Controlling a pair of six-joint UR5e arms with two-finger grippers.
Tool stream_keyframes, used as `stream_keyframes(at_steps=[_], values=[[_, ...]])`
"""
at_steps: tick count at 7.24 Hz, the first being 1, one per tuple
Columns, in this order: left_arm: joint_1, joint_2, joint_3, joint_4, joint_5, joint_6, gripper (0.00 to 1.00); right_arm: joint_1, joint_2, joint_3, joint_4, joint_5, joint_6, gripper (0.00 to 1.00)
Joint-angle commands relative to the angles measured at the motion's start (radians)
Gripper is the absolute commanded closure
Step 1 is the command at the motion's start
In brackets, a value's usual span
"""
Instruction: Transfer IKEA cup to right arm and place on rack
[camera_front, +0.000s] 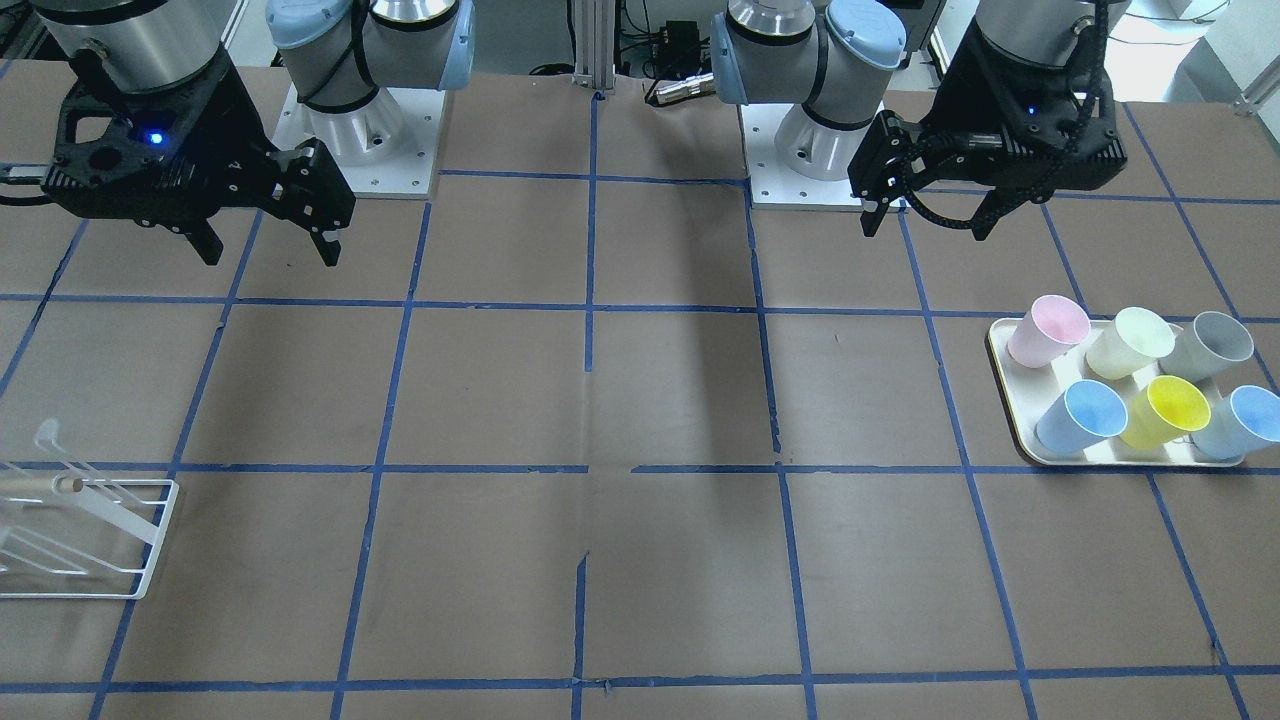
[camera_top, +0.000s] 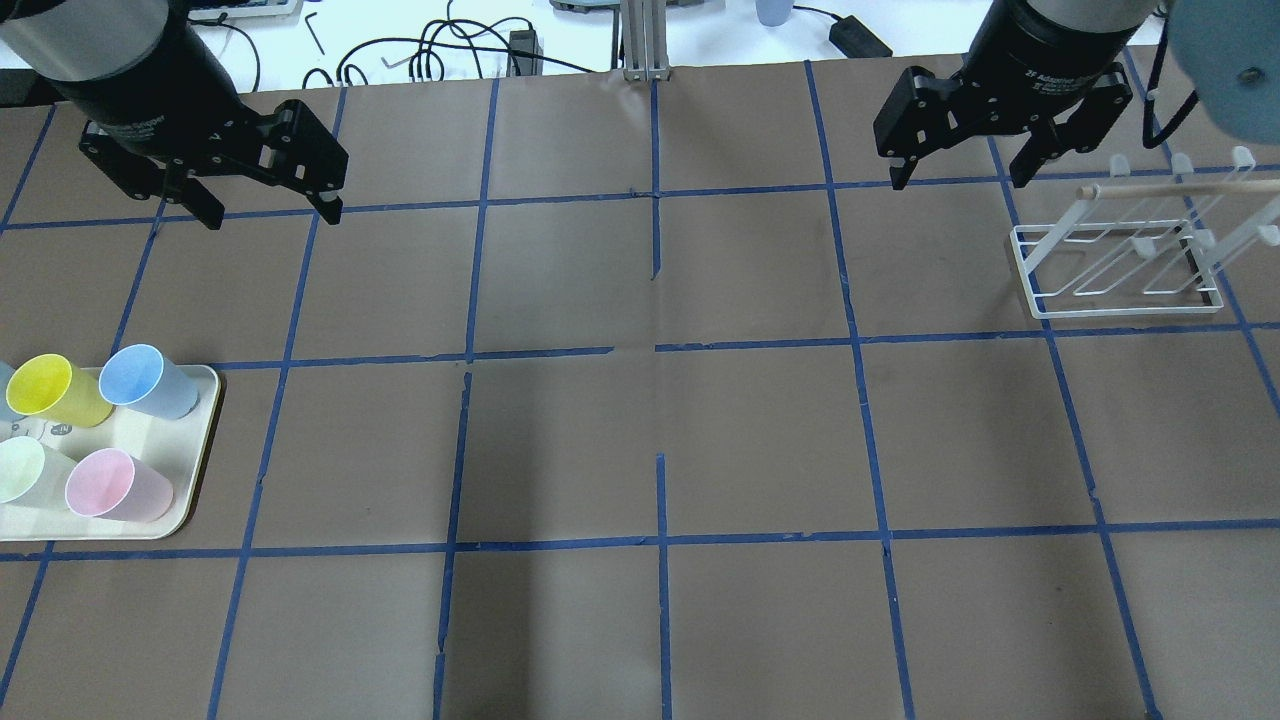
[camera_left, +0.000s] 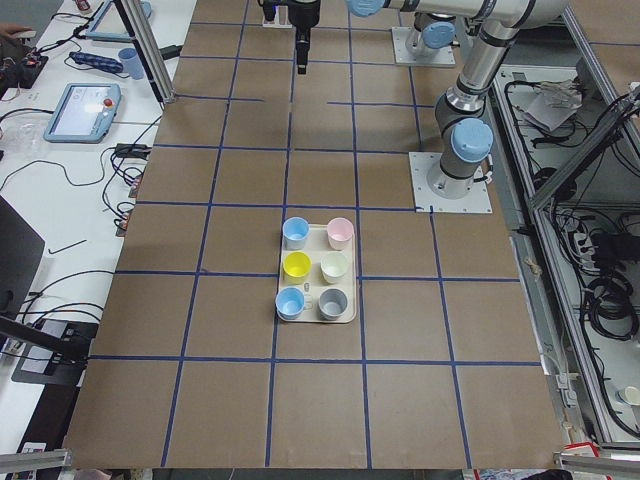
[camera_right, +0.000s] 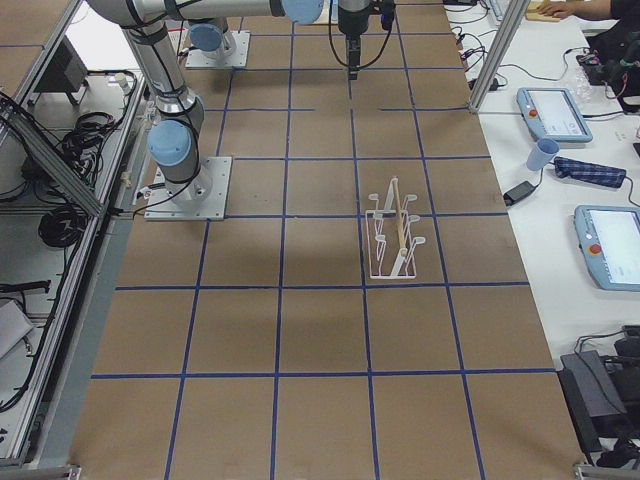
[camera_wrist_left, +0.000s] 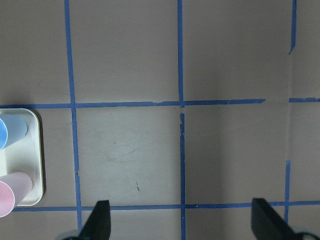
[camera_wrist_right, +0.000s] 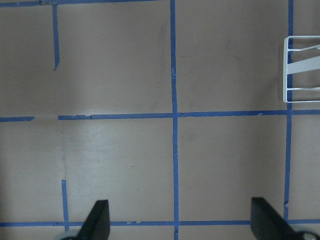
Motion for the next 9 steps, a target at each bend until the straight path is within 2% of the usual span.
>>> stream_keyframes(at_steps=[1,6,7,8,9], values=[[0.000,0.000,0.000,0.000,0.000,0.000,0.00,0.000,0.000,-0.001,-0.001,0.000,0.000,0.00],[0.005,0.006,-0.028,-0.003,0.000,0.005,0.00,0.000,0.000,-0.001,-0.003,0.000,0.000,0.00],[0.020,0.012,-0.041,-0.003,0.006,0.056,0.00,0.000,0.000,-0.001,-0.003,0.000,0.000,0.00],[0.050,0.012,-0.064,0.006,0.002,0.076,0.00,0.000,0.002,-0.001,-0.003,0.000,0.000,0.00],[0.124,0.002,-0.092,0.012,-0.004,0.195,0.00,0.000,0.000,-0.001,-0.002,0.000,0.000,0.00]])
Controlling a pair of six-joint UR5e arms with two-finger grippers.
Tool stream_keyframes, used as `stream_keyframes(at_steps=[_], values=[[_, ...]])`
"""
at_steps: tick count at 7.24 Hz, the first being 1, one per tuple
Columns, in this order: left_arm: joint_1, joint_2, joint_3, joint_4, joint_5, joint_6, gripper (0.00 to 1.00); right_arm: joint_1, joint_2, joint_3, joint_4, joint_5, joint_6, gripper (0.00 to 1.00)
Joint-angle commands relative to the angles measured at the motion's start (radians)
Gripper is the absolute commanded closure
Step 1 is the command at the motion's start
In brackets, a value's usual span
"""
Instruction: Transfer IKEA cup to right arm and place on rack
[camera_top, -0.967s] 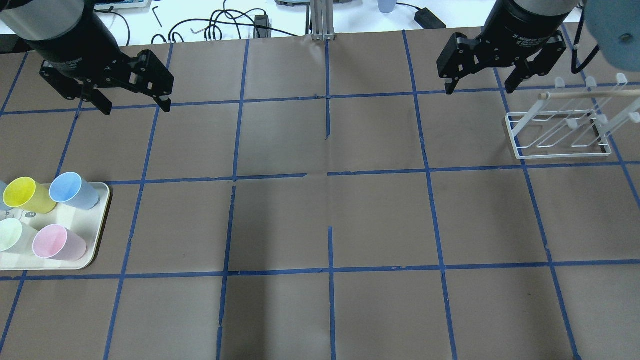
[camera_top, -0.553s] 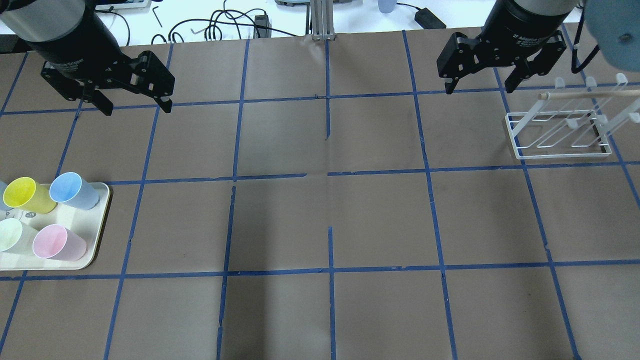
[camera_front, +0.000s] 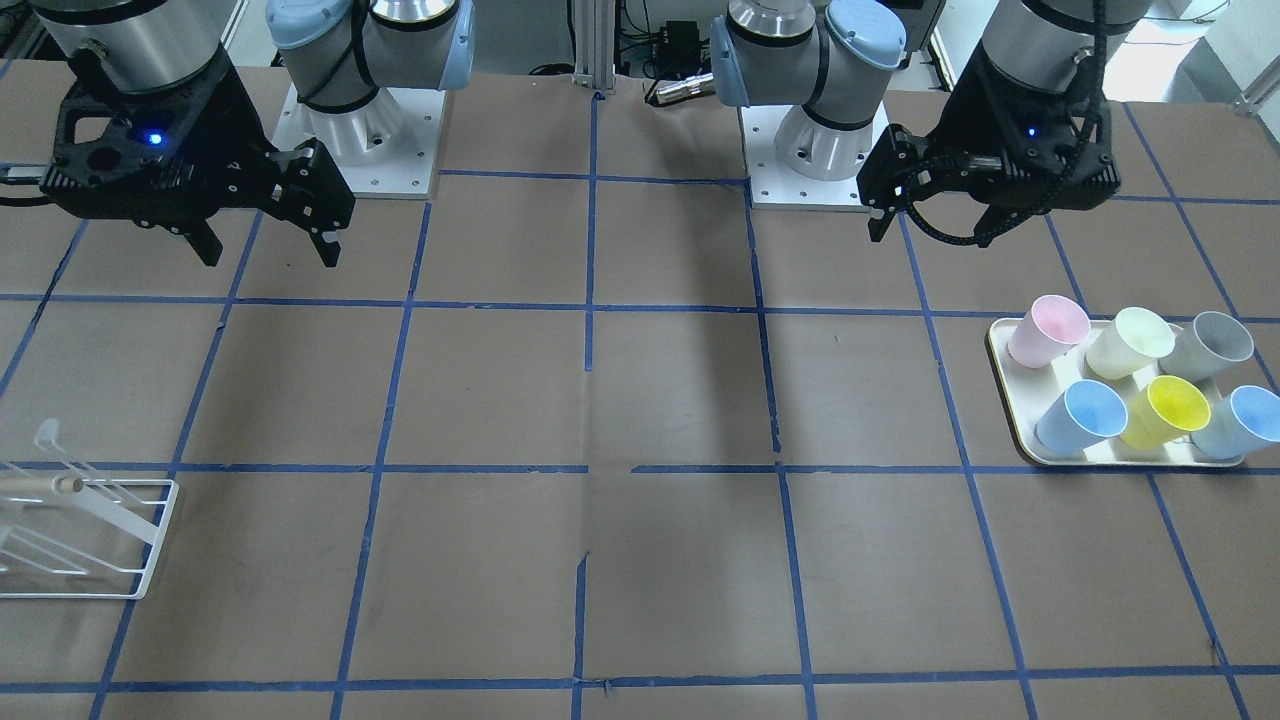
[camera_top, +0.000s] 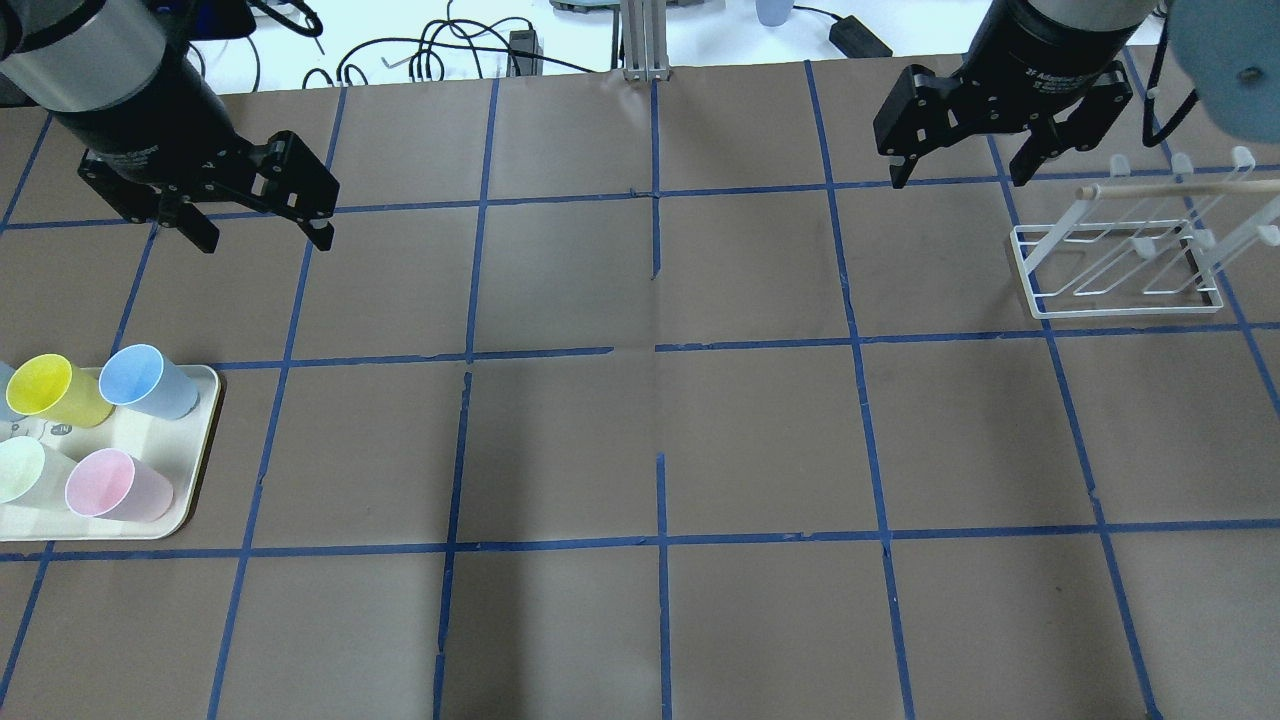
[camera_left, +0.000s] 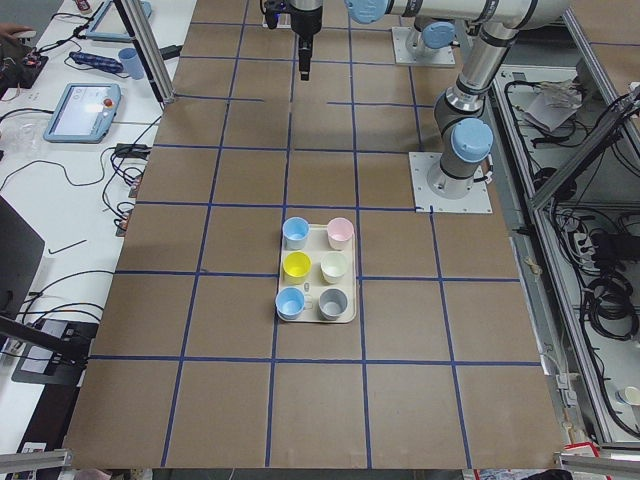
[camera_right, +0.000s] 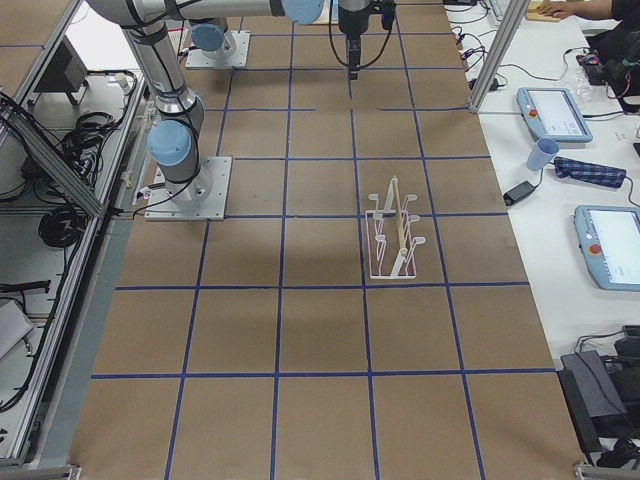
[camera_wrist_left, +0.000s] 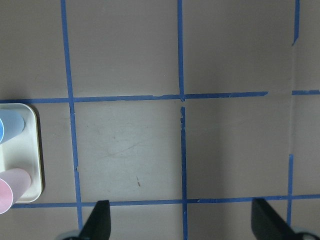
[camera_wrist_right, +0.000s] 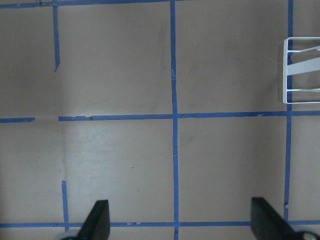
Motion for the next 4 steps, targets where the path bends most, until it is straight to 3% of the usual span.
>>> stream_keyframes(at_steps=[1,4], values=[[0.176,-0.010,-0.046,0.007,-0.010,0.192,0.00,0.000,0.001,0.002,0.000,0.000,0.000,0.00],[0.390,-0.058,-0.057,0.094,-0.004,0.475,0.00,0.000,-0.001,0.002,0.001,0.000,0.000,0.00]])
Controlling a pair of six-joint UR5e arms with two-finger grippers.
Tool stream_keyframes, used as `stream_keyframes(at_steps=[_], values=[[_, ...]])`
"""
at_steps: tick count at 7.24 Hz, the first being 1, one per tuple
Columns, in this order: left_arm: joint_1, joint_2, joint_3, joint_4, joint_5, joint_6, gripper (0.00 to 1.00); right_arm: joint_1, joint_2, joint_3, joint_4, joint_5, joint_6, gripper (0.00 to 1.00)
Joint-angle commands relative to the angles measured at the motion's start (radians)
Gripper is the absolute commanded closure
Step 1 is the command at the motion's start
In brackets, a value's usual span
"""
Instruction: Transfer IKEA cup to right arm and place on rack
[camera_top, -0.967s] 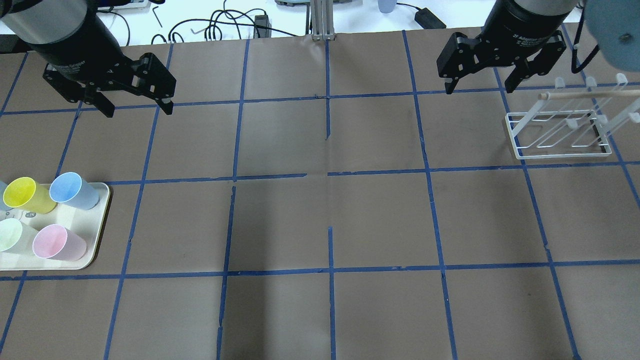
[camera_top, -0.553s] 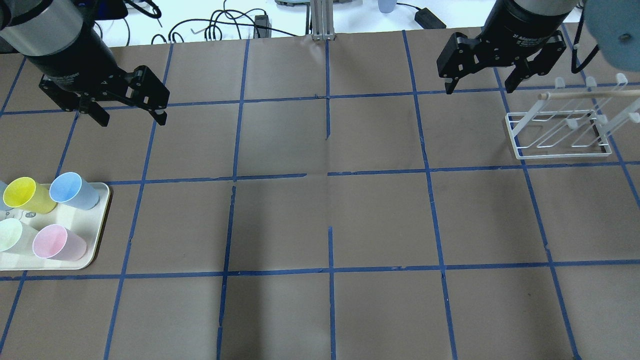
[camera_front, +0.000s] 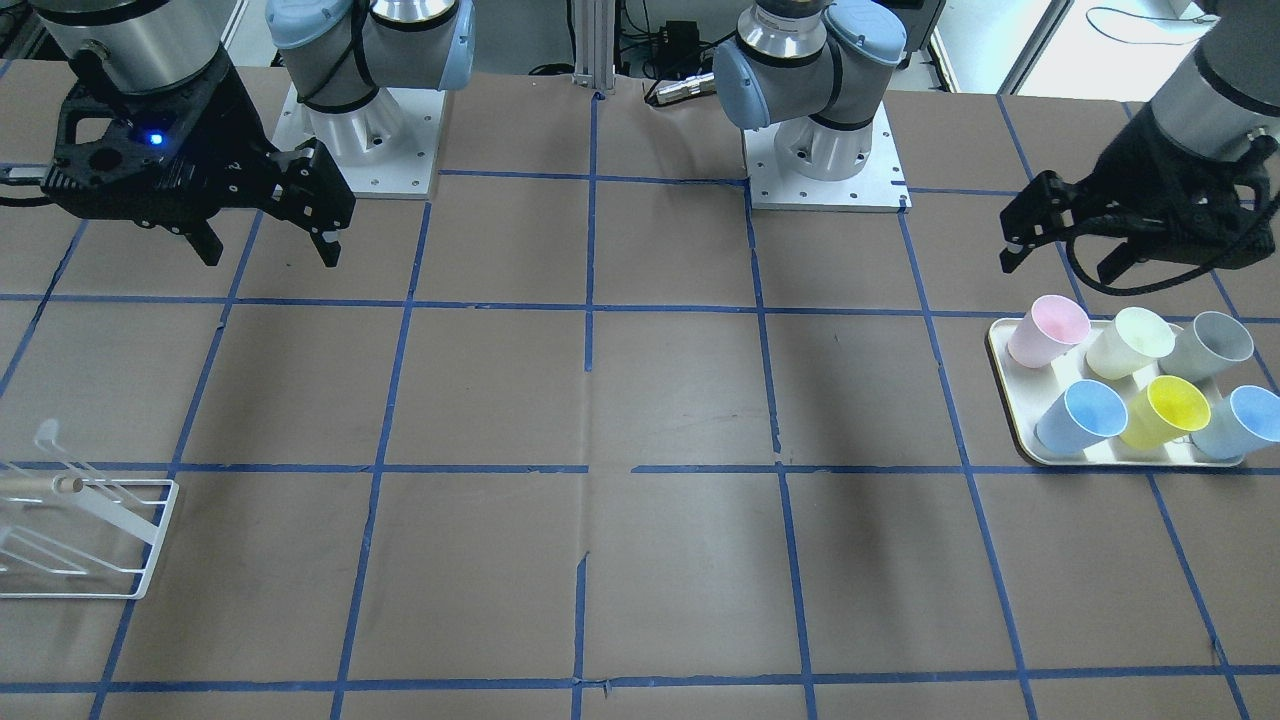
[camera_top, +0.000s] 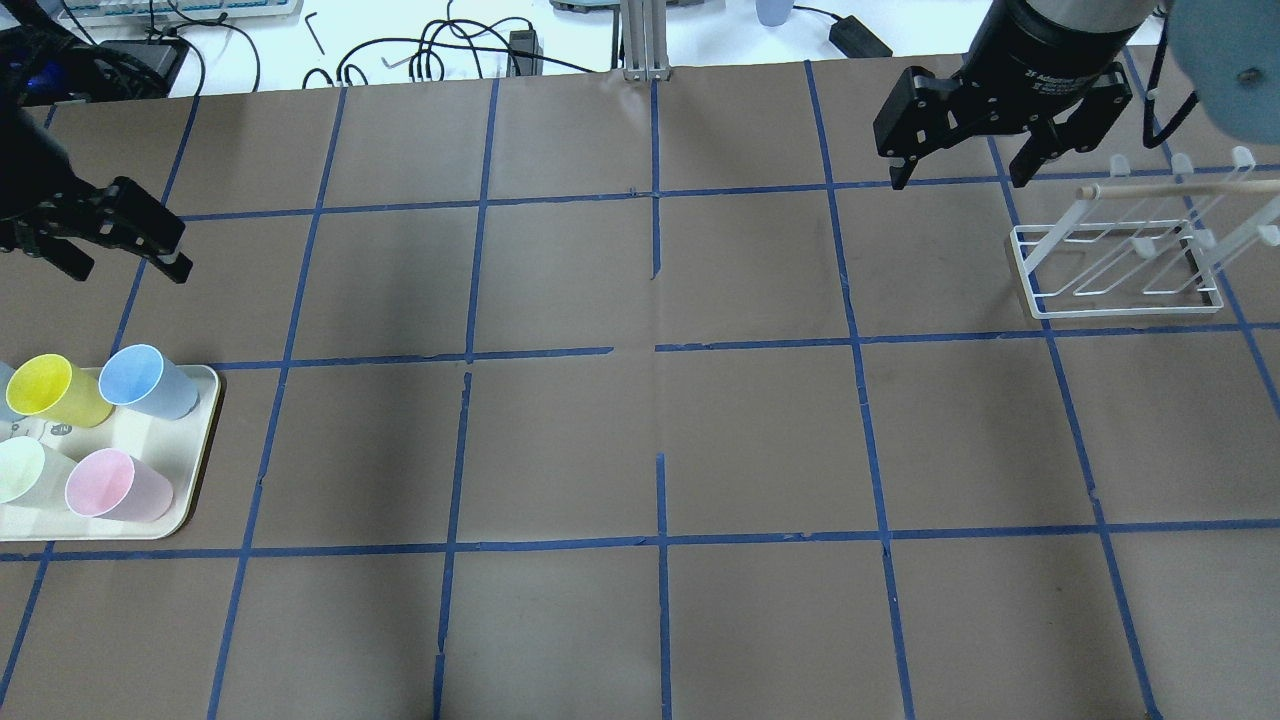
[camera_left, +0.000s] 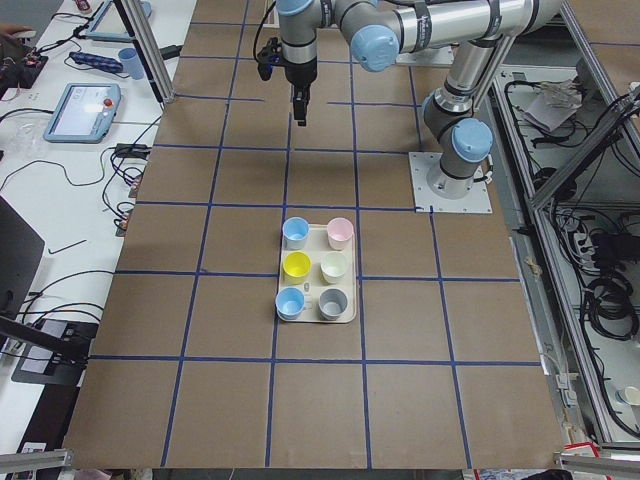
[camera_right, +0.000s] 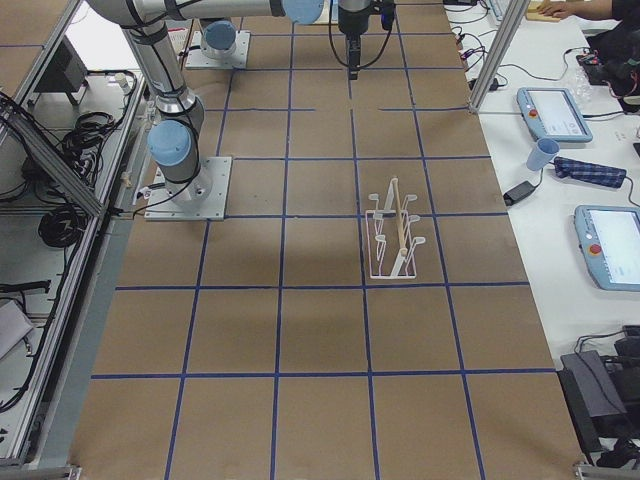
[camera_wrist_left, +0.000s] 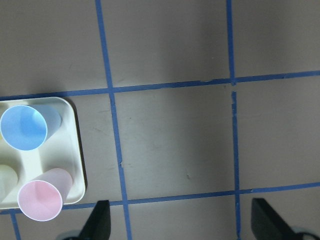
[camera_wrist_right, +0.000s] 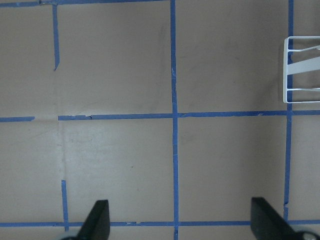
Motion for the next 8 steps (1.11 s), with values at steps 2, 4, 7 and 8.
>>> stream_keyframes(at_steps=[2,4,7,8], values=[[0.217,-0.103,-0.043,0.183,-0.002,0.312,0.00,0.000,0.000,0.000,-0.001,0.000,0.000,0.00],[0.301,-0.186,-0.110,0.352,-0.005,0.447,0.00,0.000,0.000,0.003,-0.014,0.000,-0.001,0.00],[0.302,-0.284,-0.154,0.497,-0.009,0.450,0.00,0.000,-0.005,0.011,-0.030,0.002,-0.005,0.00],[0.302,-0.298,-0.146,0.497,-0.009,0.460,0.00,0.000,-0.006,0.012,-0.031,0.000,-0.008,0.00]])
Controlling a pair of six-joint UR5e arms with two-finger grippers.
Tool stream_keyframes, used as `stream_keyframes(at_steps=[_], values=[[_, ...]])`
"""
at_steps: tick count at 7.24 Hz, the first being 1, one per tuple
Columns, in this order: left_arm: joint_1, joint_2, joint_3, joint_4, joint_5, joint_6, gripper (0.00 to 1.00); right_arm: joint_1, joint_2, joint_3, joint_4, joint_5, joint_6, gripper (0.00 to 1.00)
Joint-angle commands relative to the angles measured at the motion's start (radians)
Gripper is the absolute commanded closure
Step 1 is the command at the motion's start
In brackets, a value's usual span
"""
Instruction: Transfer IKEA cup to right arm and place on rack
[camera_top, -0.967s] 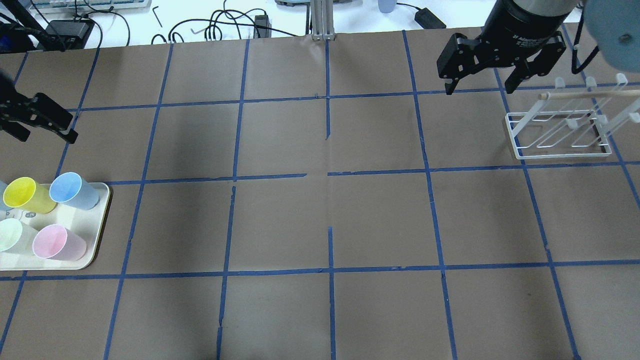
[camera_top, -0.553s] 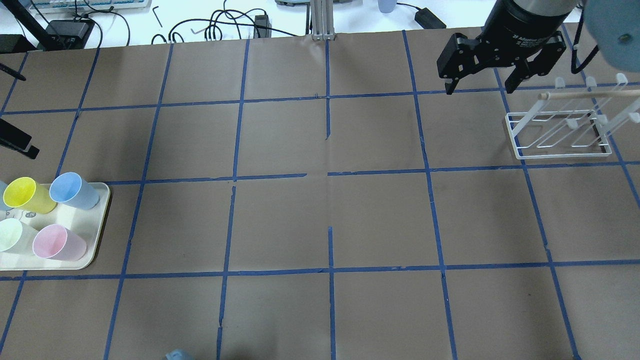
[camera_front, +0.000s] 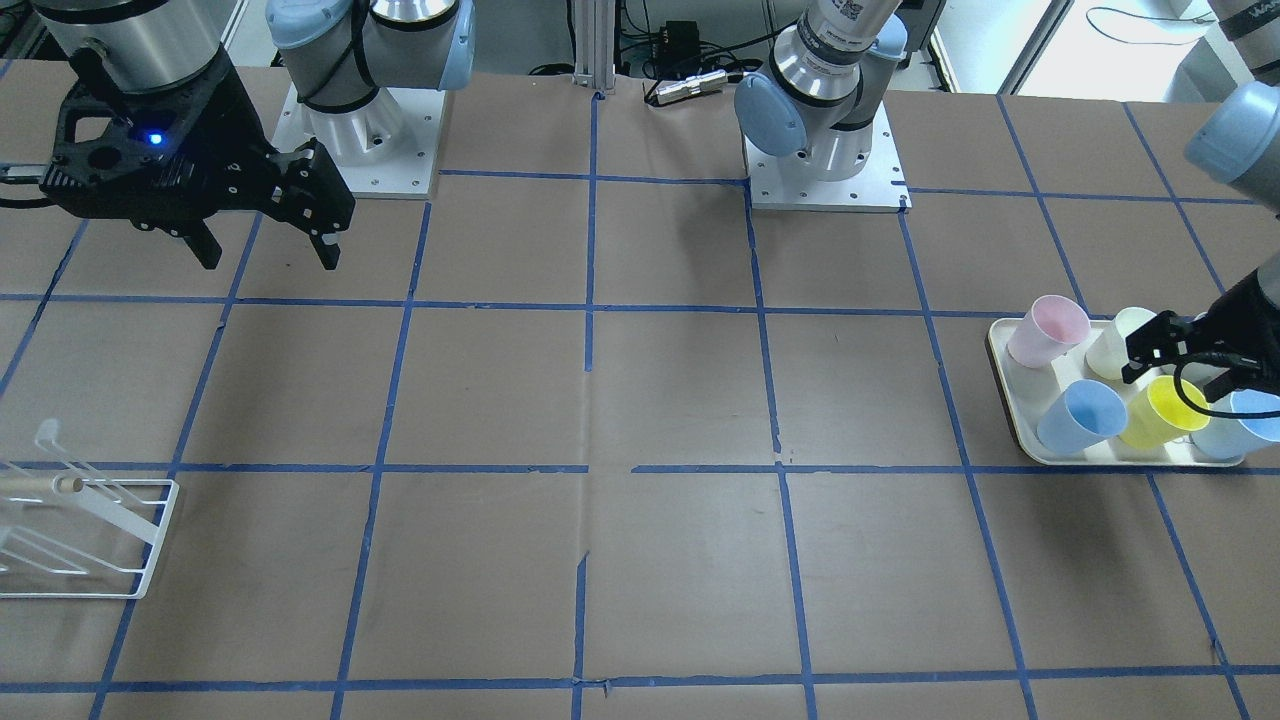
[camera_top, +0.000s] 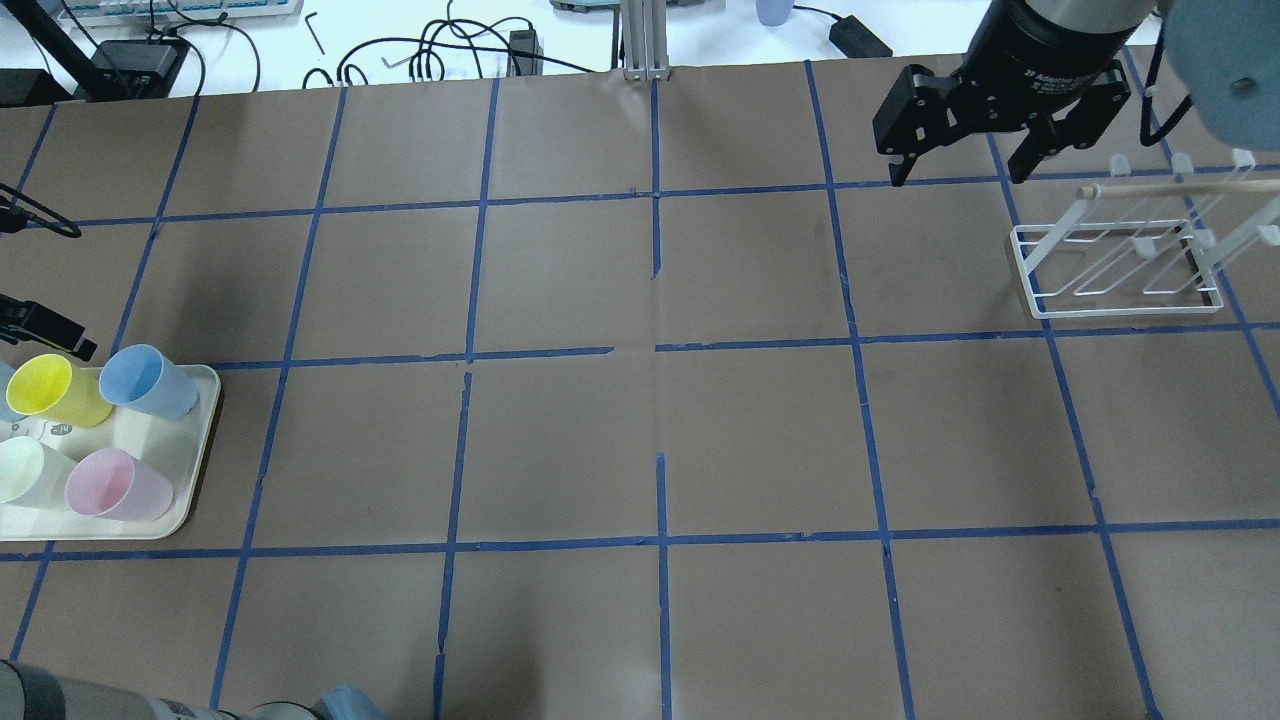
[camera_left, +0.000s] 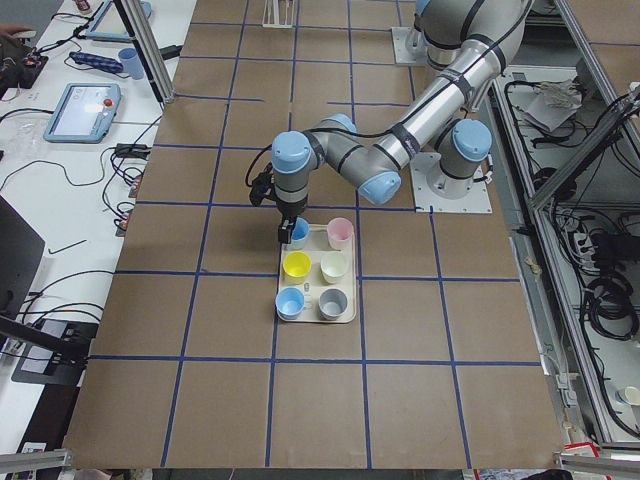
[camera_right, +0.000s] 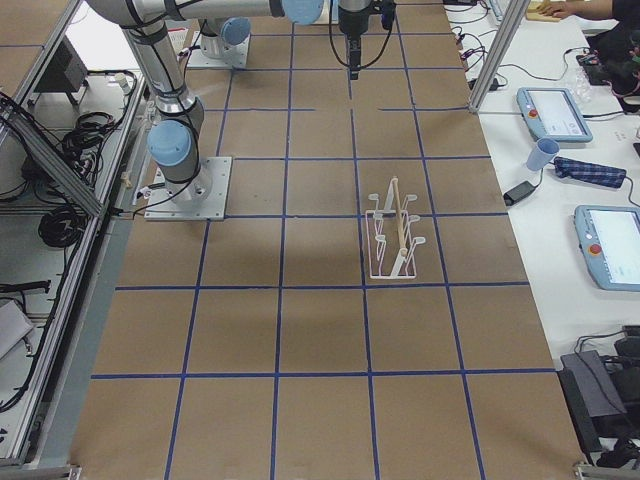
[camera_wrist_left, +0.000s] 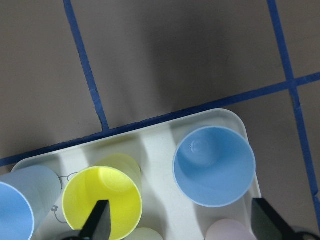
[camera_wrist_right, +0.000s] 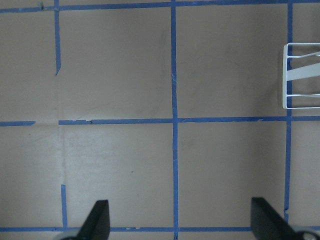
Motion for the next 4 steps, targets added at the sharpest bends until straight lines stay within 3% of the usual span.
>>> stream_keyframes(at_steps=[1,3,4], values=[[0.002,-0.037,0.013,0.013,-0.004,0.029,0.00,0.000,-0.002,0.002,-0.003,-0.004,-0.004,0.00],[-0.001,-0.061,0.034,0.017,-0.005,0.027,0.08,0.000,0.002,0.002,-0.003,-0.001,-0.006,0.00],[0.000,-0.069,0.033,0.017,-0.054,0.024,0.03,0.000,0.004,0.001,-0.006,0.001,-0.006,0.00]])
